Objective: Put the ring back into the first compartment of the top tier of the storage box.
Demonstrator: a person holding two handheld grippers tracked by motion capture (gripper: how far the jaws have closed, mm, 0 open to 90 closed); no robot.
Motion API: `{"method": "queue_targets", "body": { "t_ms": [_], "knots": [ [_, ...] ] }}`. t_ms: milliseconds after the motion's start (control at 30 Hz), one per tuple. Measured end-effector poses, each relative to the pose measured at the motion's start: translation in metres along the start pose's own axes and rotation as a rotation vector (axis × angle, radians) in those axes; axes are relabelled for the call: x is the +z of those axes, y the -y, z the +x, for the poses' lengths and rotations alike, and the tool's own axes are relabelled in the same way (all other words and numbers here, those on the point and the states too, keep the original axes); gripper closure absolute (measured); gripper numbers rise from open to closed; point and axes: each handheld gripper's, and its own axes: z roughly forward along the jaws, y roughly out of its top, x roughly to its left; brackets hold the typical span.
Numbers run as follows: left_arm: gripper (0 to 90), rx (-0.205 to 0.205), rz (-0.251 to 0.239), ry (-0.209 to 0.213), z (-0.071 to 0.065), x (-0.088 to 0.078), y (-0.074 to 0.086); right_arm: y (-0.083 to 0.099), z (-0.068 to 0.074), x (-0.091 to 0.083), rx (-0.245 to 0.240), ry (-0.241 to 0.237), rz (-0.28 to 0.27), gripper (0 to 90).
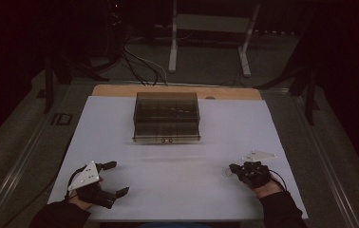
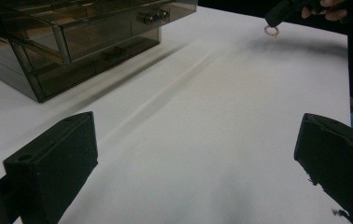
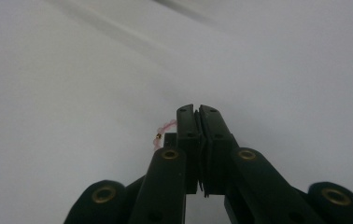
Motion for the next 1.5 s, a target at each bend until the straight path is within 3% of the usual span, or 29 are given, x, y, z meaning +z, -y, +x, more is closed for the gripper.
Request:
{"method": "queue_targets", "body": {
  "t_ms": [600, 1500],
  "knots": [
    [1.1, -0.001, 0.005, -0.001, 0.0, 0.001, 0.0, -0.009, 0.006, -0.002, -0.034, 0.0, -0.008, 88.0],
    [1.1, -0.005, 0.002, 0.0, 0.0, 0.0, 0.0, -0.047, 0.014, -0.007, -0.097, 0.0, -0.058, 88.0]
  ]
}}
